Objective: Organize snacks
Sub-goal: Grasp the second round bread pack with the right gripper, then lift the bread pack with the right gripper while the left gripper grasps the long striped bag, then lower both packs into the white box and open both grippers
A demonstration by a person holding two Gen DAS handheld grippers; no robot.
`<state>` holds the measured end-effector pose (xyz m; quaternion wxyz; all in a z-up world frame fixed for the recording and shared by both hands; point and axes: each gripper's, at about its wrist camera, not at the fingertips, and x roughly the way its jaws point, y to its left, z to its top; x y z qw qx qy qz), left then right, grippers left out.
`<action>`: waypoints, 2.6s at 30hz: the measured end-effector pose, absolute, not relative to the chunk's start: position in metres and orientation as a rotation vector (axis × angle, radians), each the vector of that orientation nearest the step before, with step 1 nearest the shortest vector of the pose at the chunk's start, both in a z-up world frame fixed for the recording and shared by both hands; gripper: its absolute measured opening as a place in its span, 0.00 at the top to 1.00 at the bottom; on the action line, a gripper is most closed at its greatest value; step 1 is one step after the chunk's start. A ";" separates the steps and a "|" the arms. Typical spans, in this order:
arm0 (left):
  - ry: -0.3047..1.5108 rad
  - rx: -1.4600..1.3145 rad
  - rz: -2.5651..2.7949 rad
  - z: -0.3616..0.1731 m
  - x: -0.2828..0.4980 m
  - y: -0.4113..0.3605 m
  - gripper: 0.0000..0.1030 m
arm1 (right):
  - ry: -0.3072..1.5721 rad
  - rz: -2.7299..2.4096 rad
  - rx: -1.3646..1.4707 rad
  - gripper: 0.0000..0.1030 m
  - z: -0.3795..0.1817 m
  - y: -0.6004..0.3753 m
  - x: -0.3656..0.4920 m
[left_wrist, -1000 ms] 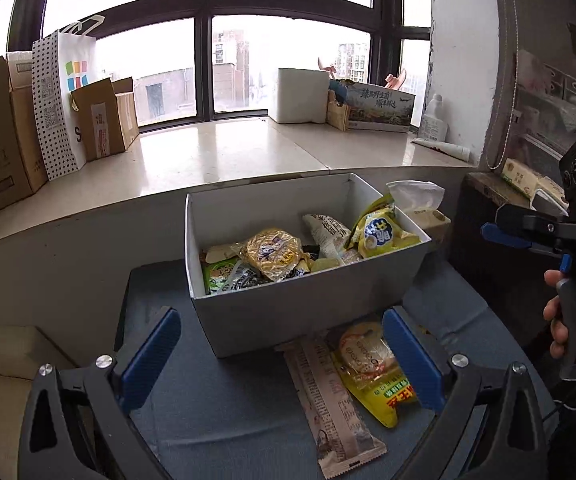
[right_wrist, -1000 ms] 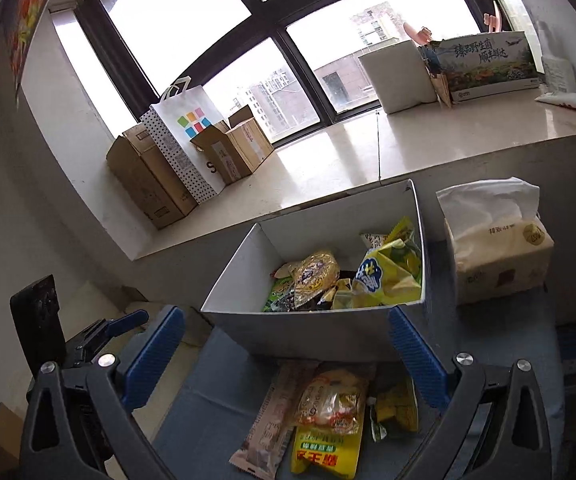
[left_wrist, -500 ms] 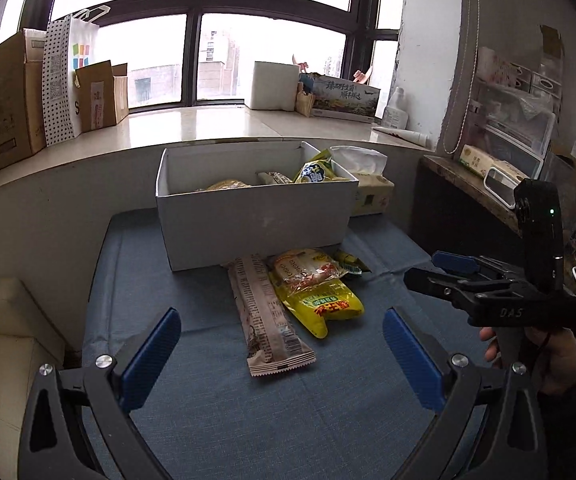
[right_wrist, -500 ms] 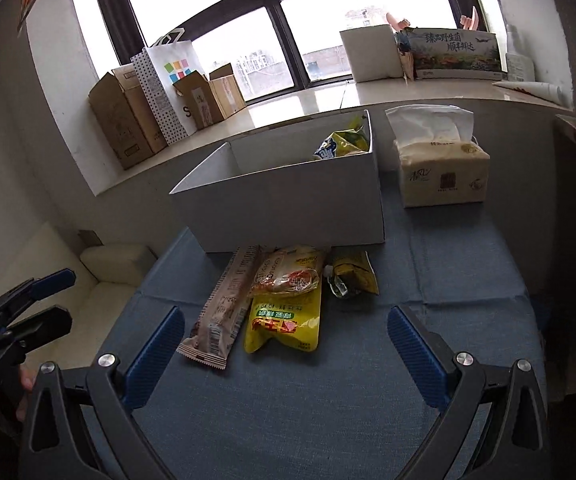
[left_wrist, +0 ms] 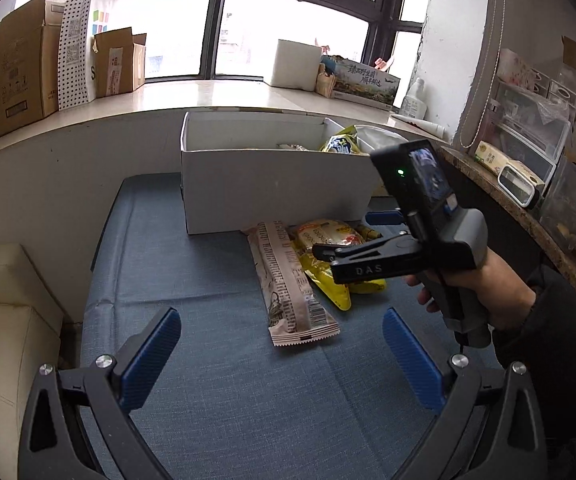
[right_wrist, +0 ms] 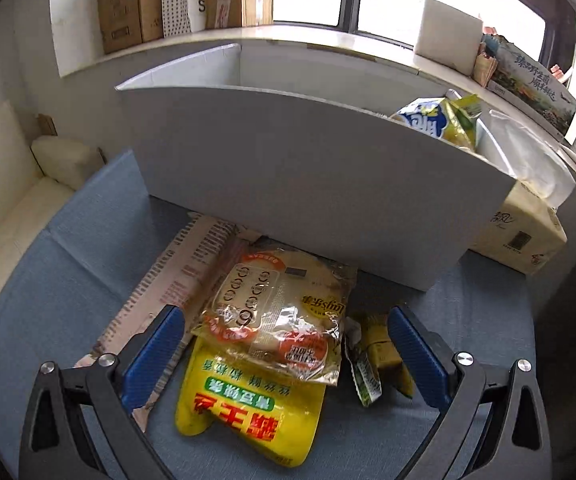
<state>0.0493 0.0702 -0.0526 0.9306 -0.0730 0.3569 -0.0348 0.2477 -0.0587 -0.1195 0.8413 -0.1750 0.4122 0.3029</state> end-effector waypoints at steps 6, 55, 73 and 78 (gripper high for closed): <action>0.755 -0.118 -0.070 -0.061 0.052 0.063 0.00 | 0.885 0.675 -0.448 0.00 -0.137 -0.043 0.255; 0.935 -0.106 -0.104 -0.118 0.150 0.046 0.50 | 0.773 0.729 -0.048 0.21 -0.078 -0.194 0.133; 0.661 -0.086 -0.003 0.050 0.150 0.090 0.49 | 0.669 0.816 0.060 0.21 -0.001 -0.155 0.196; 0.652 -0.052 0.049 0.055 0.206 0.101 0.49 | 0.653 0.809 0.080 0.21 0.024 -0.129 0.241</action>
